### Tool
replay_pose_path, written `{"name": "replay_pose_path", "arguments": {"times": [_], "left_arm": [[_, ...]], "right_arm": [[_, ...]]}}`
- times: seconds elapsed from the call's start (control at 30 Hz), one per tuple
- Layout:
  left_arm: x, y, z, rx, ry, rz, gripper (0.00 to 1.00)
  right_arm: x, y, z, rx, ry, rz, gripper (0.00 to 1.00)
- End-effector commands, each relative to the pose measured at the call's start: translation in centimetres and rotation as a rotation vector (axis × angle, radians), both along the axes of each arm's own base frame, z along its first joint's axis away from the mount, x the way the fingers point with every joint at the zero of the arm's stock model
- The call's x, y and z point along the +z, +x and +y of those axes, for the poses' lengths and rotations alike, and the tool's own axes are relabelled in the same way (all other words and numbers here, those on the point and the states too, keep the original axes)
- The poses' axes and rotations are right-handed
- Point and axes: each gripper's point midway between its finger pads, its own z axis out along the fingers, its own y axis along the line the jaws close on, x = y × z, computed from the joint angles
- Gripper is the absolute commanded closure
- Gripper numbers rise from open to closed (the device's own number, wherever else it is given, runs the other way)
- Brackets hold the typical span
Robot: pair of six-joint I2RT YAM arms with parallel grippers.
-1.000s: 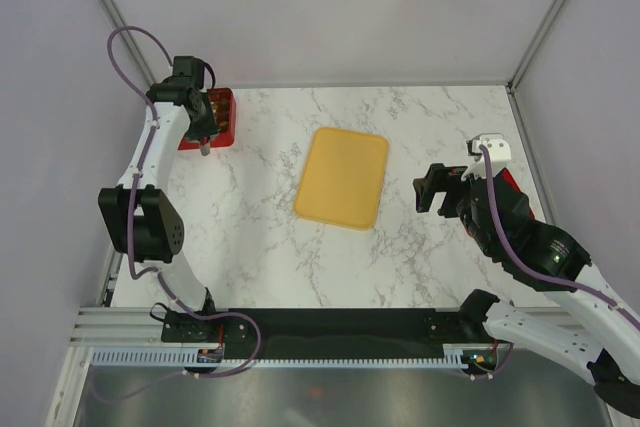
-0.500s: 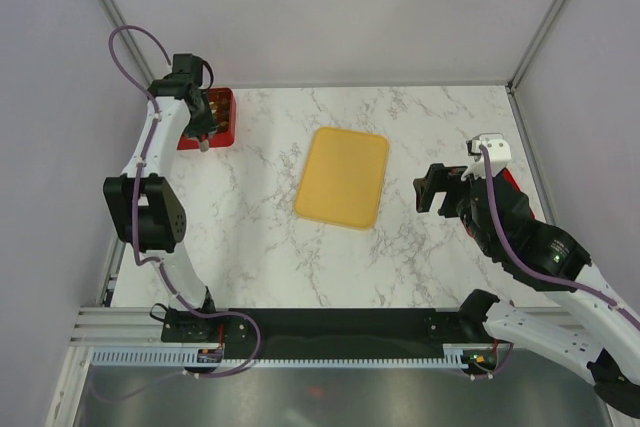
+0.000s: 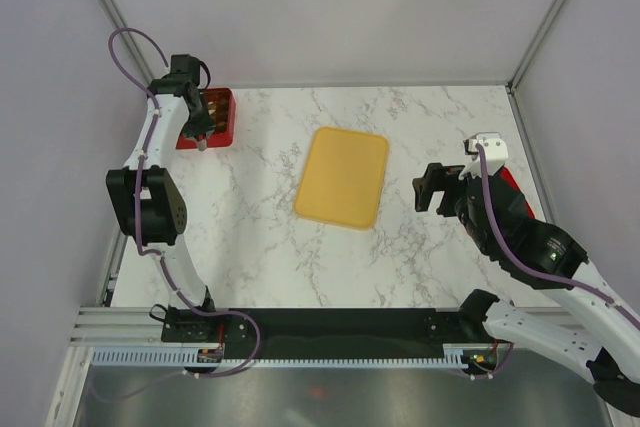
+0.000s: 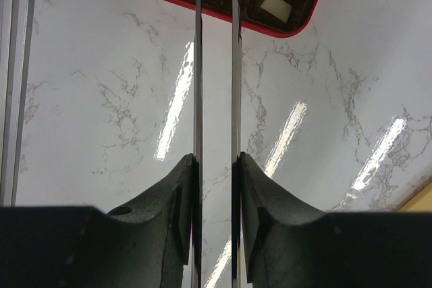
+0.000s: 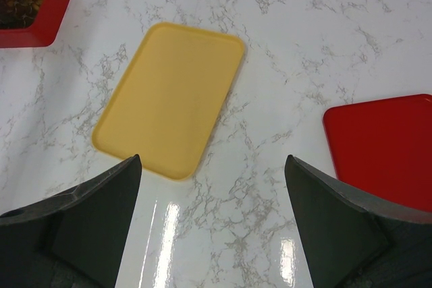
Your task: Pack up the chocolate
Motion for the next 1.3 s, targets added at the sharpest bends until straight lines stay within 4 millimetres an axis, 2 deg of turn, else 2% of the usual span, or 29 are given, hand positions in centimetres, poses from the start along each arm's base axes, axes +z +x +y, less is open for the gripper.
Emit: {"name": "replay_pose_path", "arguments": {"times": [0.0, 0.4, 0.8, 1.07, 1.2, 1.27], "left_arm": [[1.5, 1.2, 1.0, 0.026, 0.042, -0.063, 0.64], [1.6, 1.2, 0.6, 0.006, 0.019, -0.066, 0.57], [2.8, 1.2, 0.1, -0.014, 0.004, -0.096, 0.54], [6.8, 0.2, -1.5, -0.058, -0.056, -0.192, 0.53], [9.5, -1.4, -2.6, -0.091, -0.09, -0.26, 0.53], [9.3, -2.3, -4.7, -0.142, -0.099, -0.259, 0.54]], "right_arm": [[0.5, 0.5, -0.1, -0.02, -0.007, -0.026, 0.04], [0.4, 0.5, -0.2, -0.023, -0.007, -0.028, 0.04], [0.5, 0.4, -0.2, -0.02, -0.003, -0.029, 0.04], [0.8, 0.3, 0.0, -0.012, 0.016, -0.032, 0.04], [0.8, 0.2, 0.0, -0.011, 0.027, -0.026, 0.04], [1.0, 0.1, 0.0, -0.01, 0.035, -0.027, 0.05]]}}
